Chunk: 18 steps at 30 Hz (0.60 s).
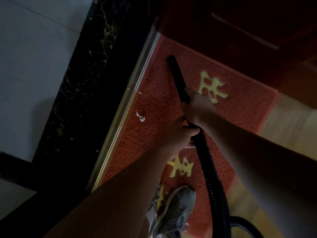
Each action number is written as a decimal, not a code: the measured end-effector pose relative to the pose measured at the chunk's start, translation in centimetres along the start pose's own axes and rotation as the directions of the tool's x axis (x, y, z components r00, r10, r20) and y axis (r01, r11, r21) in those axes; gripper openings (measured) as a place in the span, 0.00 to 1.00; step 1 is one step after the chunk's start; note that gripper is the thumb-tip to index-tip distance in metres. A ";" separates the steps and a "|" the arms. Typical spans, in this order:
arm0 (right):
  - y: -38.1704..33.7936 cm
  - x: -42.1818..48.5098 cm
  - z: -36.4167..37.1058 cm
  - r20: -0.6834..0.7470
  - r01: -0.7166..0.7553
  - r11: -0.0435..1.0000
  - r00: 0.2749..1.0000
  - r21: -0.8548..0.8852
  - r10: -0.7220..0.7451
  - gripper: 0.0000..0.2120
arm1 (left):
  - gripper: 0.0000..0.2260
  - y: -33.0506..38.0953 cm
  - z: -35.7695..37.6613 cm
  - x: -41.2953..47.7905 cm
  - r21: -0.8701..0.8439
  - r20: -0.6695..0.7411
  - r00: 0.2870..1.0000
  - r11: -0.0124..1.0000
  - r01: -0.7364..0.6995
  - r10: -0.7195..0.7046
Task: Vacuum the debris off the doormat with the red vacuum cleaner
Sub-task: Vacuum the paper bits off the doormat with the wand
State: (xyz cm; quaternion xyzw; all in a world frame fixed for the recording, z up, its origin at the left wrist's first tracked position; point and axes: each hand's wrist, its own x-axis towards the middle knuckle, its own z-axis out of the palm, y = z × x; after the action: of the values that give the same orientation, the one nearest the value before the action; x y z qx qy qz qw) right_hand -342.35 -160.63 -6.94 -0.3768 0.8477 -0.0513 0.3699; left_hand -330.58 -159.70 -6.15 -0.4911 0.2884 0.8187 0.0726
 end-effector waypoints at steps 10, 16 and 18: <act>1.3 -2.4 -0.5 0.024 -0.038 0.999 0.999 -0.025 0.039 0.13 | 0.18 -1.3 1.2 -1.9 0.020 0.042 0.999 1.000 0.024 -0.025; 0.6 -2.0 -1.5 0.025 -0.024 0.999 0.999 -0.026 0.025 0.13 | 0.17 -0.3 1.3 -1.8 0.004 0.043 0.999 1.000 0.009 -0.010; 0.0 -2.0 -1.4 0.035 -0.019 0.999 0.999 -0.034 0.020 0.14 | 0.17 -0.2 1.0 -1.9 0.005 0.034 0.999 1.000 0.017 -0.017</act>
State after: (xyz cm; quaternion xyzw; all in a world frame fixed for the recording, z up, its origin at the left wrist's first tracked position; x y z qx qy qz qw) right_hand -342.44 -159.56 -4.77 -0.3754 0.8454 -0.0269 0.3791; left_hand -330.30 -158.64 -4.27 -0.4794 0.2849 0.8256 0.0858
